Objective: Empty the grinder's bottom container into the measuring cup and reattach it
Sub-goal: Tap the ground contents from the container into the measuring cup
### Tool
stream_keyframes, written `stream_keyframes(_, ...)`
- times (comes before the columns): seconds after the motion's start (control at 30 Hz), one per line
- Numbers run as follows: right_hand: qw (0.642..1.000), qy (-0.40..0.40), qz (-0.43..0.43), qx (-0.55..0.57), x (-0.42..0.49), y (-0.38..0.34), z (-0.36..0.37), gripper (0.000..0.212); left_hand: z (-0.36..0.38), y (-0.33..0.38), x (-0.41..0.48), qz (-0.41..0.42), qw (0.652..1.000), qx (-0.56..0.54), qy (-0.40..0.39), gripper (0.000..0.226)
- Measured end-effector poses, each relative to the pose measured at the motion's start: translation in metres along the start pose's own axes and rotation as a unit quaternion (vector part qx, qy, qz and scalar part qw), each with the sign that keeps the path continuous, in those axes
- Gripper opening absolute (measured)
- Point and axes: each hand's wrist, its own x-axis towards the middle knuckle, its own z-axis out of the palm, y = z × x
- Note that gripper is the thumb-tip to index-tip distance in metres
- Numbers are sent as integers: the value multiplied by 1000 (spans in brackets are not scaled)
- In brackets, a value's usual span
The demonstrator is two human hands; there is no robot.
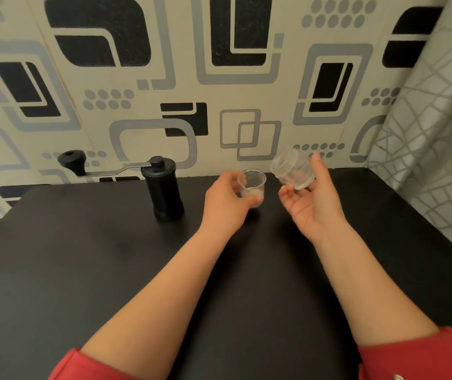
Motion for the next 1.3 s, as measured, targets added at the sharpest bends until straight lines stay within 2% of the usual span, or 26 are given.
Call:
stream_keyframes(0.4,995,-28,55,75,6,9,-3,41,-1,-7,15,-23,999,45,18,38)
stream_keyframes(0.57,996,-43,68,49,5,10,-5,48,0,-9,14,-30,998,49,21,43)
stream_keyframes(0.8,995,-30,72,53,4,8,-4,46,-1,-7,10,-45,998,31,13,61)
stream_keyframes(1.03,996,-8,64,62,1,8,-2,46,-11,-2,2,-41,997,66,20,77)
stream_keyframes(1.17,996,-12,54,70,-2,8,0,49,-25,4,-9,-26,997,65,43,67)
stream_keyframes(1.3,997,-12,49,57,-5,8,3,48,-41,11,-19,-12,996,79,49,40)
